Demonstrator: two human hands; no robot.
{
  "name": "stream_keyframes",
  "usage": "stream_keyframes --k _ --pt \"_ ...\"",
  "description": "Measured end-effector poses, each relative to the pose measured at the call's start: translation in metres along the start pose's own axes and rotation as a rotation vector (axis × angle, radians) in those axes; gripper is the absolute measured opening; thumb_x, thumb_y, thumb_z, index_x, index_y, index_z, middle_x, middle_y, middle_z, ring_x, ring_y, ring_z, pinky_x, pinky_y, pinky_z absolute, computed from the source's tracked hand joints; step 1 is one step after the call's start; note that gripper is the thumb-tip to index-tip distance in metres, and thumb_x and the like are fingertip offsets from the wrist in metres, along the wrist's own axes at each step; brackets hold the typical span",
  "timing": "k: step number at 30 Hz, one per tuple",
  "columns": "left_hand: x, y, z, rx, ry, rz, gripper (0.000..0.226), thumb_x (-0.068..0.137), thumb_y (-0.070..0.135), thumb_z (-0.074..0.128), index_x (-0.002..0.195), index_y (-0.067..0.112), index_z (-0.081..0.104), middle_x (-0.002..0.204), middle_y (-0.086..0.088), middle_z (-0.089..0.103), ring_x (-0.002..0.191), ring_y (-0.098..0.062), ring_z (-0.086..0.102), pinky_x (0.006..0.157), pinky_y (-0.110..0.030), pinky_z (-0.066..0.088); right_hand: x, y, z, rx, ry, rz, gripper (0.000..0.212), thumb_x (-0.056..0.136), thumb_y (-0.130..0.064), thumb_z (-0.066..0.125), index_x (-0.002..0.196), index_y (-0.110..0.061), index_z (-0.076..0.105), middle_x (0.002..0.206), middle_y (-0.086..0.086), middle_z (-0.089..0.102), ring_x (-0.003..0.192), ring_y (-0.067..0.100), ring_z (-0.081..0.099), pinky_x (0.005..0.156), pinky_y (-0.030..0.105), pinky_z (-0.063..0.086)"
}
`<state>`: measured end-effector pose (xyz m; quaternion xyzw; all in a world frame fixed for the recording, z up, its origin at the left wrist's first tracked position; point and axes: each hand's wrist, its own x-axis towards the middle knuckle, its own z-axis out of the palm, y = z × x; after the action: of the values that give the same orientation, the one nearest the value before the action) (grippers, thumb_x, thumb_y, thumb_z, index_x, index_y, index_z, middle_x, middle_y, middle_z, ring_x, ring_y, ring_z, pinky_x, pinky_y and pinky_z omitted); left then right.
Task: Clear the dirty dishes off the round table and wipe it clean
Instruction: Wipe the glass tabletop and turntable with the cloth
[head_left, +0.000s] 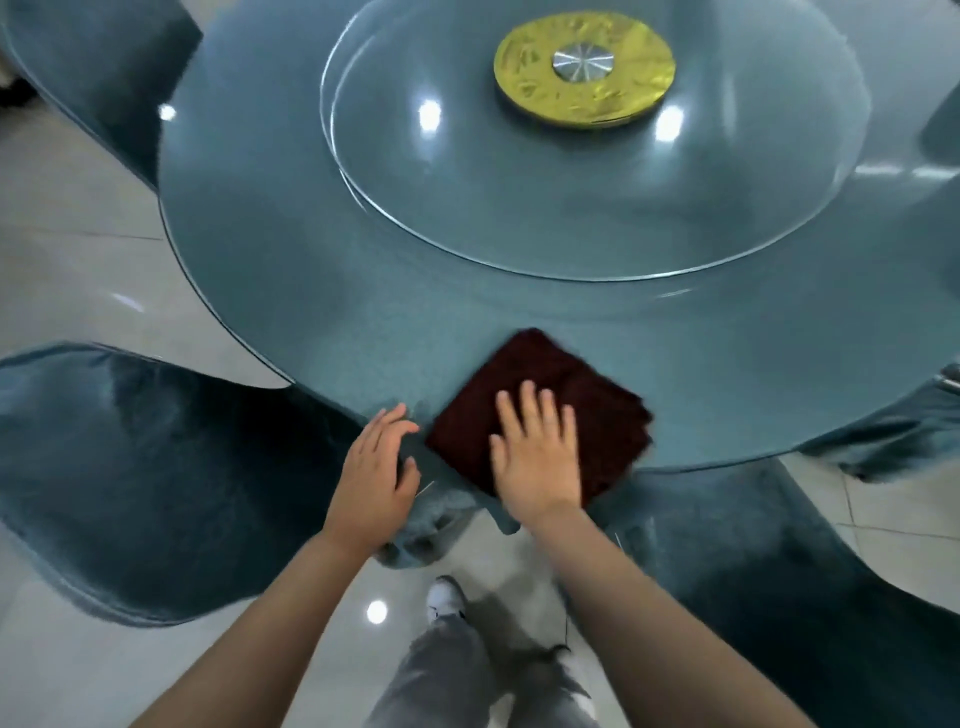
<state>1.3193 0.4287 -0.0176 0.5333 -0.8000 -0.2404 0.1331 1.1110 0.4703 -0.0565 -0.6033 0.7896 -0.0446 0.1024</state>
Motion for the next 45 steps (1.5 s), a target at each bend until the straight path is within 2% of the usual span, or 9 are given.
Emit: stream_keyframes --k 5,12,15,20,24,30,34,40,45 --pt "0.028 -0.028 -0.009 0.008 -0.081 0.039 0.053 0.096 0.023 0.046 0.147 0.011 0.036 0.157 -0.003 0.03 0.147 -0.014 0.021 0.12 -0.035 0.021 0.006 -0.033 0.0 0.016 -0.101 -0.191 0.057 0.099 -0.047 0.027 0.153 -0.028 0.027 0.162 0.005 0.02 0.148 0.028 0.019 0.121 0.048 0.008" --pt "0.071 -0.014 0.007 0.156 -0.102 0.142 0.06 0.091 0.033 0.031 0.143 0.007 0.042 0.153 -0.008 0.038 0.146 -0.019 0.022 0.121 -0.031 0.004 -0.005 0.154 -0.039 0.043 -0.017 0.547 0.064 0.095 -0.052 0.021 0.154 -0.029 0.025 0.162 0.004 0.017 0.149 0.027 0.015 0.12 0.05 0.01" --pt "0.095 0.0 0.016 0.074 -0.105 0.137 0.059 0.092 0.027 0.038 0.149 0.009 0.032 0.159 -0.005 0.024 0.147 -0.018 0.019 0.121 -0.034 0.009 0.011 0.155 -0.041 0.067 0.005 0.761 0.06 0.1 -0.046 0.024 0.156 -0.024 0.019 0.163 0.007 0.01 0.15 0.03 0.008 0.12 0.053 0.006" --pt "0.129 0.018 0.035 0.178 -0.075 0.057 0.06 0.092 0.037 0.035 0.149 0.017 0.034 0.159 -0.003 0.024 0.148 -0.027 0.013 0.12 -0.048 0.011 0.015 0.069 -0.022 -0.049 -0.037 0.184 0.062 0.096 -0.049 0.031 0.153 -0.025 0.029 0.161 0.009 0.022 0.147 0.032 0.02 0.118 0.052 0.012" --pt "0.131 0.018 0.044 0.31 -0.105 0.049 0.06 0.093 0.039 0.029 0.147 0.016 0.037 0.157 -0.007 0.029 0.146 -0.03 0.021 0.12 -0.047 0.013 0.022 0.121 -0.034 -0.045 -0.096 -0.013 0.062 0.095 -0.052 0.036 0.153 -0.032 0.027 0.162 0.001 0.019 0.149 0.025 0.018 0.119 0.049 0.012" --pt "0.132 0.016 0.046 0.351 -0.103 0.014 0.061 0.09 0.038 0.028 0.147 0.018 0.037 0.157 -0.005 0.03 0.146 -0.028 0.022 0.12 -0.045 0.012 0.077 0.306 -0.079 0.0 0.027 0.687 0.068 0.091 -0.054 0.023 0.154 -0.028 0.025 0.162 0.005 0.017 0.149 0.028 0.015 0.12 0.05 0.009" --pt "0.133 0.018 0.045 0.364 -0.097 0.009 0.061 0.089 0.036 0.029 0.146 0.017 0.039 0.156 -0.006 0.032 0.145 -0.028 0.023 0.12 -0.046 0.014 0.14 0.301 -0.088 0.106 0.061 0.976 0.063 0.099 -0.047 0.025 0.156 -0.023 0.015 0.164 0.007 0.007 0.15 0.029 0.005 0.12 0.052 0.002" --pt "0.134 0.018 0.045 0.36 -0.115 -0.01 0.061 0.089 0.036 0.031 0.145 0.016 0.041 0.155 -0.006 0.034 0.144 -0.029 0.026 0.119 -0.046 0.015 0.149 0.129 -0.049 0.001 -0.041 0.229 0.065 0.096 -0.051 0.026 0.155 -0.025 0.02 0.163 0.007 0.011 0.149 0.029 0.012 0.121 0.048 0.004" --pt "0.134 0.019 0.045 0.36 -0.116 -0.011 0.061 0.09 0.036 0.031 0.146 0.016 0.04 0.155 -0.005 0.033 0.145 -0.028 0.024 0.12 -0.044 0.012 0.162 0.208 -0.063 -0.017 -0.014 0.123 0.066 0.09 -0.054 0.032 0.15 -0.027 0.034 0.16 0.006 0.024 0.145 0.03 0.026 0.117 0.05 0.018"
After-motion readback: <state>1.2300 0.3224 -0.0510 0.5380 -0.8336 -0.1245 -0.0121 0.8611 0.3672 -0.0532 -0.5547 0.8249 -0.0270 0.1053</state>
